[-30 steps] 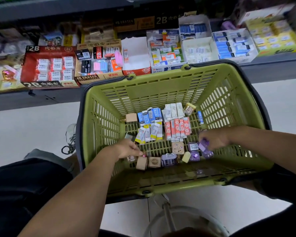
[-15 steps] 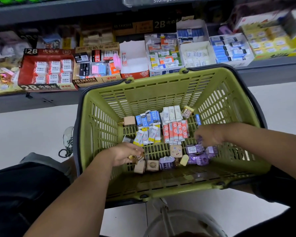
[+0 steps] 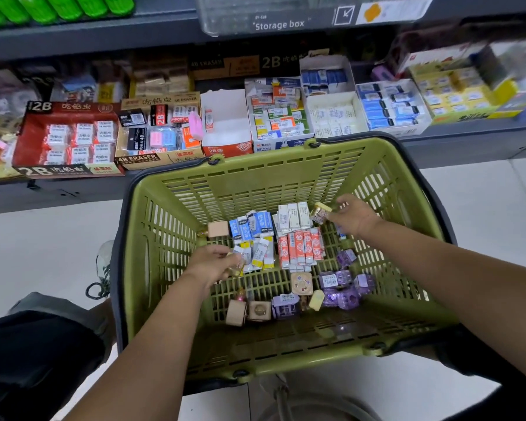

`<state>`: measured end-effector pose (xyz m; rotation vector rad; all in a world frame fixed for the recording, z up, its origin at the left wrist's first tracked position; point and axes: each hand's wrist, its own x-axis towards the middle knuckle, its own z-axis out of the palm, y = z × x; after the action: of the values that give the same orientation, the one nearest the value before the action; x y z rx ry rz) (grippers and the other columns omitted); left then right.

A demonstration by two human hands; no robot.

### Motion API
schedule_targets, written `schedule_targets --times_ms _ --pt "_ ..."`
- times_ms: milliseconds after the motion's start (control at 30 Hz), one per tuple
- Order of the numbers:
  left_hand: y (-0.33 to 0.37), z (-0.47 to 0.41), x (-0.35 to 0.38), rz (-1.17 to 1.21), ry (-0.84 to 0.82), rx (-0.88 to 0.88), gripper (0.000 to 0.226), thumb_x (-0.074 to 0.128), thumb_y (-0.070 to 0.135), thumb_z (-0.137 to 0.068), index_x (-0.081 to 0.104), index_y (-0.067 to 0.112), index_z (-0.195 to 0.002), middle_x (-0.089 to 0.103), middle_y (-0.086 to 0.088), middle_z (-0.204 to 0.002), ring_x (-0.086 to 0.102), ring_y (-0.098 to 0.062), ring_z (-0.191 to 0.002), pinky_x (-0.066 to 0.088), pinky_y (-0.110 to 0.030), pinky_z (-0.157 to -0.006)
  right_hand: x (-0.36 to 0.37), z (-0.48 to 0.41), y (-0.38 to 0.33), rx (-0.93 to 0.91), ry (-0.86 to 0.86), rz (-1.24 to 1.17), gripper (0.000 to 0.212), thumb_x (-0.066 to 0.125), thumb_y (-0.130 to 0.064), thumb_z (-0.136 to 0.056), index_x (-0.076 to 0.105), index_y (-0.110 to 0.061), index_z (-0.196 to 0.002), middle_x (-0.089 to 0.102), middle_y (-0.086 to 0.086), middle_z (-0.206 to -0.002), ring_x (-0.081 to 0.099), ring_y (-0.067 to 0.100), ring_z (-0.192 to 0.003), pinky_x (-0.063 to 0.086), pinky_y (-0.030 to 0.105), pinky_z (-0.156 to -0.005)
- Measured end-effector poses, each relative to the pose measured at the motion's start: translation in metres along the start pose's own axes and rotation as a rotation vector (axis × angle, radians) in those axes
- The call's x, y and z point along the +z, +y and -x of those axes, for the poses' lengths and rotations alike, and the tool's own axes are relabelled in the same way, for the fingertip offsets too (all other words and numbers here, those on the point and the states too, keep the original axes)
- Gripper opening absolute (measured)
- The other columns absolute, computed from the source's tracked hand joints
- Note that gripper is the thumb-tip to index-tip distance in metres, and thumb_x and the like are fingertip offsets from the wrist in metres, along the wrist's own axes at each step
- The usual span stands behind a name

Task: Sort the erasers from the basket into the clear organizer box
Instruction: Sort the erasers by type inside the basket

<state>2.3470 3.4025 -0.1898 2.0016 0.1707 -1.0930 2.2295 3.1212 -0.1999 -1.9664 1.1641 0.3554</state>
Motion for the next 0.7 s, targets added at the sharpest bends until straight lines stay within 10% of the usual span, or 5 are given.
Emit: schedule_targets --times_ms 167,500,700 --pt "-0.001 -0.001 0.009 0.099 0.133 0.013 0.032 0.071 0.015 -0.085 0.062 0.007 -0.115 0.065 0.0 -0.092 0.061 -0.01 -0.065 0.047 -0.016 -0.049 0.014 -0.012 -0.009 0.188 -0.114 -0.328 0.062 0.056 -0.026 -0.095 0.025 -0.014 -0.147 0.047 0.022 -0.138 0.058 0.036 -0.112 0.051 0.04 -0.092" --pt "-0.008 -0.005 0.01 0.133 0.166 -0.028 0.013 0.071 0.017 -0.086 0.063 0.018 -0.096 0.063 0.004 -0.089 0.062 -0.016 -0.077 0.045 -0.017 -0.054 0.022 -0.026 -0.016 0.304 -0.102 -0.67 0.049 0.061 -0.01 -0.091 0.044 -0.006 -0.136 0.049 0.02 -0.135 0.06 0.032 -0.111 0.054 0.032 -0.087" --pt "-0.008 -0.008 0.012 0.166 0.16 -0.04 0.017 0.073 0.017 -0.084 0.063 0.016 -0.098 0.065 0.001 -0.094 0.062 -0.013 -0.075 0.048 -0.018 -0.056 0.023 -0.022 -0.006 0.349 0.109 -0.707 0.031 0.059 -0.004 -0.092 0.053 0.0 -0.122 0.058 0.021 -0.12 0.064 0.032 -0.091 0.052 0.019 -0.041"
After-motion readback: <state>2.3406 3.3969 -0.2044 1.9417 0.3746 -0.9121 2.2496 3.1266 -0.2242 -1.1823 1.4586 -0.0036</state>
